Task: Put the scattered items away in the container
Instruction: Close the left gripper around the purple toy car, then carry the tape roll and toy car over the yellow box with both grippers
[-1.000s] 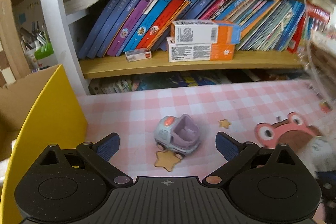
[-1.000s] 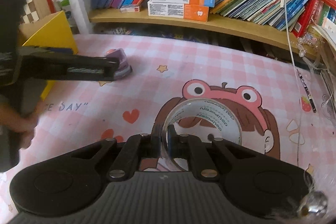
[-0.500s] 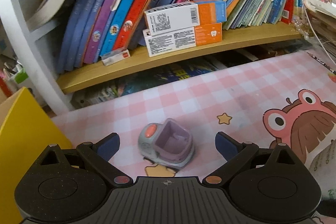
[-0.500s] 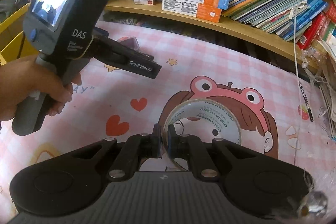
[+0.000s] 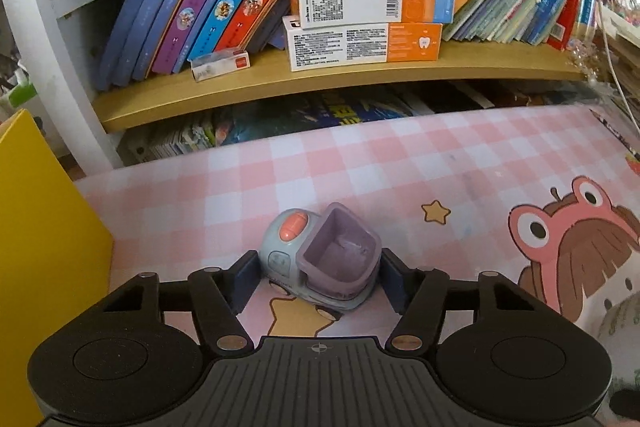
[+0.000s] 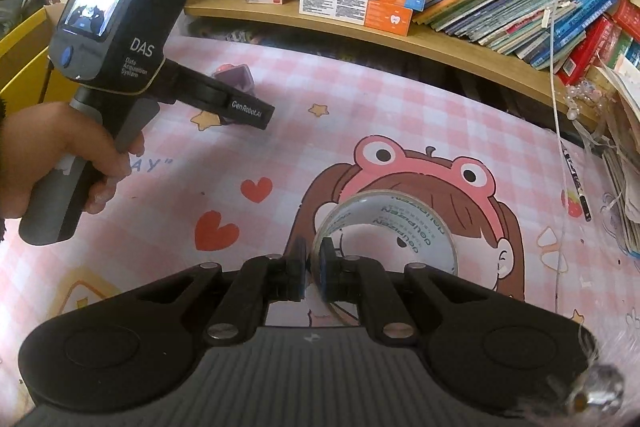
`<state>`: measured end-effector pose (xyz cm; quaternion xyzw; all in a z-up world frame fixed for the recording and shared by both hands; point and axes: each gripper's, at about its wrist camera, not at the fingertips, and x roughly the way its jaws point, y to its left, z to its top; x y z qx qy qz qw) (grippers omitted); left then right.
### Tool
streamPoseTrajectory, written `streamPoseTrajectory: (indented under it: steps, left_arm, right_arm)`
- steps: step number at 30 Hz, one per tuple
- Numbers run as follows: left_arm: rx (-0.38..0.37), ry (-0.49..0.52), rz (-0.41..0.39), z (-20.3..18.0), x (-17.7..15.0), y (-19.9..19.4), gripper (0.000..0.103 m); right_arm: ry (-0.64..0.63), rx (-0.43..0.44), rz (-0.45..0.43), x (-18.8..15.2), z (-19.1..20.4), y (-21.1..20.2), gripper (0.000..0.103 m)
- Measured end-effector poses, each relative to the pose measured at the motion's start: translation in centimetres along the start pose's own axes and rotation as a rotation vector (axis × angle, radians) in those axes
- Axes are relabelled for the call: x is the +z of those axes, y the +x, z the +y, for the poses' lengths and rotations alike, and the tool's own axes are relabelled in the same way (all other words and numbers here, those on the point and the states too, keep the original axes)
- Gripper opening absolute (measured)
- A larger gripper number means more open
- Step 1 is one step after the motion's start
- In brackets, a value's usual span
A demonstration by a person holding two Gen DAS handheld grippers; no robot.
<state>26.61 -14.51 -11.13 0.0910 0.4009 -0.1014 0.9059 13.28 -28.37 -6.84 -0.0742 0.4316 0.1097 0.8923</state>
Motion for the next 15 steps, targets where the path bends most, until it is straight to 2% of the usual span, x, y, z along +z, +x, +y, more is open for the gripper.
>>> streamPoseTrajectory:
  steps: [4, 12, 15]
  left_arm:
    - [0.029, 0.025, 0.015, -0.1, -0.1, -0.8, 0.062]
    - [0.016, 0.072, -0.012, -1.0, -0.3, -3.5, 0.062]
    - [0.010, 0.060, -0.009, -1.1, -0.7, -4.3, 0.062]
  right_arm:
    - [-0.007, 0.007, 0.000, 0.1, 0.3, 0.0, 0.007]
    - [-0.007, 0.025, -0.002, 0.0, 0.8, -0.3, 0.007]
    - [-0.005, 0.026, -0.008, -0.3, 0.9, -0.7, 0.007]
